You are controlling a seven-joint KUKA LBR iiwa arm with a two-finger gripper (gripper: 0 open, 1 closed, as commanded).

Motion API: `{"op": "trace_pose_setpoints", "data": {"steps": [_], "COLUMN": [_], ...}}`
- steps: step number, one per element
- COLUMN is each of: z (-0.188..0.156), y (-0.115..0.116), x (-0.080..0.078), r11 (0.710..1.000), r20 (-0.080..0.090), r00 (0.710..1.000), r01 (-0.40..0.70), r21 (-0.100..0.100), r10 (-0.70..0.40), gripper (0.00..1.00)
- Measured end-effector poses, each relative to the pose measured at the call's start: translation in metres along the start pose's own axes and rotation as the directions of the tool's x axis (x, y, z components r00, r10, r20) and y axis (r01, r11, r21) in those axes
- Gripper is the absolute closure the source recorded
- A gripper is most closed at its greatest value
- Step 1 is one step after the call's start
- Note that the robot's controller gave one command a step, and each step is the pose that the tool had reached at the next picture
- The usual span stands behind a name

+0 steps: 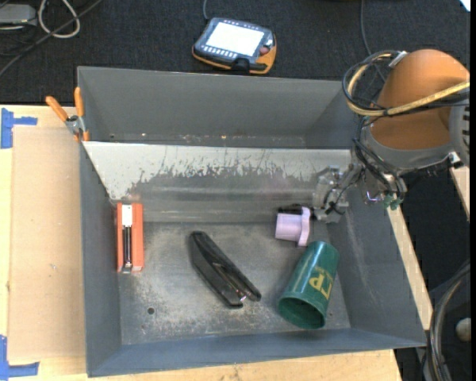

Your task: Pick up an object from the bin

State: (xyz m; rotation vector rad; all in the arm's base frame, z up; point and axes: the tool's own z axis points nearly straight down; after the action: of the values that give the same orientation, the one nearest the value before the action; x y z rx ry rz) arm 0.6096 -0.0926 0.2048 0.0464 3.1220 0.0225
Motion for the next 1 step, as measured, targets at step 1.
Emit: {"op": "trace_pose_setpoints", "data": {"steps": [1], "z": [0.0651], "y": [-0.0233], "x": [0.0989], "r11": [1.000], "r20": [-0.003], "r00": [1.000], "r01": [0.018], "r21": [-0.004], "r10": [-0.018], "gripper": [1.00]}}
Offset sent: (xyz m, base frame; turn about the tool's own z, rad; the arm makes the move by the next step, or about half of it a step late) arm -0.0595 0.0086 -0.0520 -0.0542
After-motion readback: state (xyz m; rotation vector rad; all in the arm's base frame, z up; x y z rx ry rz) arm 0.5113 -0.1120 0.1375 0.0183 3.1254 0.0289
